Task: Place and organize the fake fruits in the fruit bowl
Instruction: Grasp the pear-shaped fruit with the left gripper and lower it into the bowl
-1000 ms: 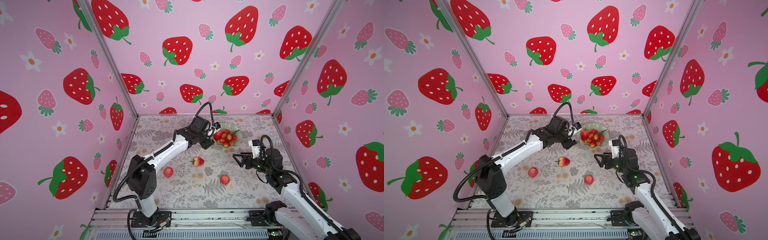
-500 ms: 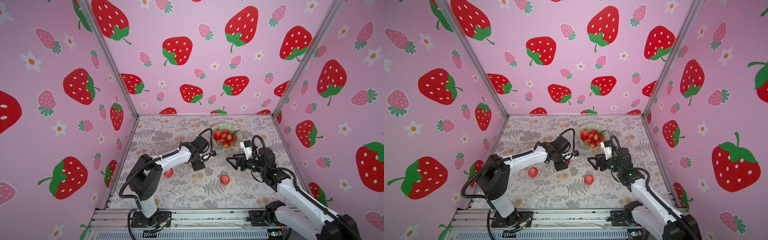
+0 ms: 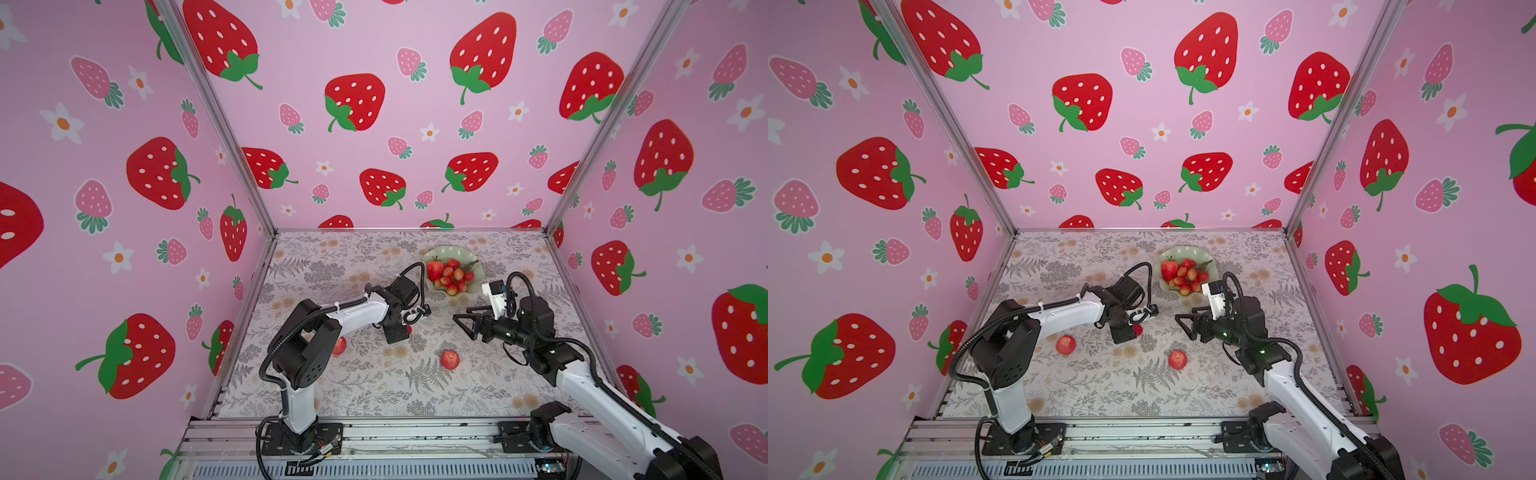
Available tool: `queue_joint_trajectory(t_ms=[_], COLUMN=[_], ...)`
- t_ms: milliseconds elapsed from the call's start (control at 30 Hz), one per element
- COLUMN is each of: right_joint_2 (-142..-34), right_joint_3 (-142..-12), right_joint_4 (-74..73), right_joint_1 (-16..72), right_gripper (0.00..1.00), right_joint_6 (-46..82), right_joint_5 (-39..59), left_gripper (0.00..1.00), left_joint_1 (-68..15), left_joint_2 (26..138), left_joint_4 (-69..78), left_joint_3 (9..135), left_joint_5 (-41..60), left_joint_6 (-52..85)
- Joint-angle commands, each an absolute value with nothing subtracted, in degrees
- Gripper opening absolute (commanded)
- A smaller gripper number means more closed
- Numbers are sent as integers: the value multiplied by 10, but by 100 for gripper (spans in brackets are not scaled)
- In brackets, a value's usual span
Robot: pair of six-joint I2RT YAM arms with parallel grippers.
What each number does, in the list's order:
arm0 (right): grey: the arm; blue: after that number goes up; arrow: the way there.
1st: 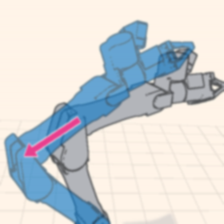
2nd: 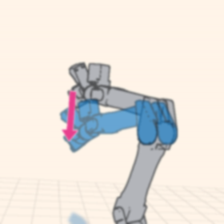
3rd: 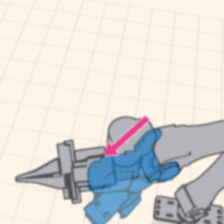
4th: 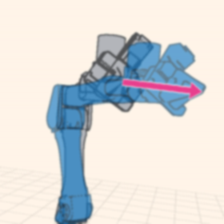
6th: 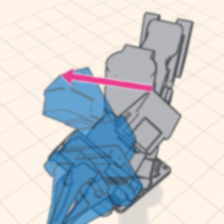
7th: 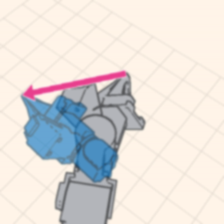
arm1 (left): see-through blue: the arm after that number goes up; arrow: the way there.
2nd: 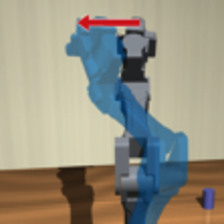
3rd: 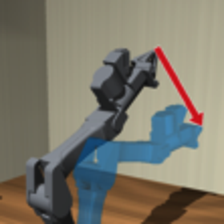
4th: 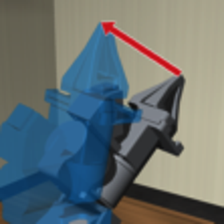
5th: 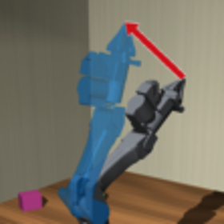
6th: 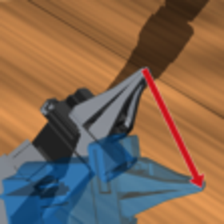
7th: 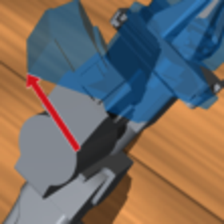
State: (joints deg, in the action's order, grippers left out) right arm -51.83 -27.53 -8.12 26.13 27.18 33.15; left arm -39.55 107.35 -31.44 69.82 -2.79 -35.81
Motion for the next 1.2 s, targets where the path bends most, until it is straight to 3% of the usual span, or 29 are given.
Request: queue_joint_trajectory(t_ms=[0,133,267,567,767,1167], right_joint_2=[-535,-535,-512,-503,-515,-474], right_joint_3=[-276,-275,-277,-265,-281,-248], right_joint_4=[-100,-97,-72,-44,-24,-15], right_joint_1=[264,264,259,106,68,67], right_gripper=[79,79,79,79,79,79], right_joint_6=[273,275,276,313,301,307], right_joint_5=[341,341,306,358,373,383], left_gripper=[75,73,64,57,57,58], left_joint_1=[-394,-394,-395,-393,-398,-473], left_joint_2=[1081,1093,1091,1051,1087,1314], left_joint_4=[-311,-317,-326,-315,-324,-417], left_joint_3=[718,727,728,769,893,1255], left_joint_5=[-11,-2,9,46,70,-39], left_joint_6=[-371,-370,-370,-322,-264,-121])
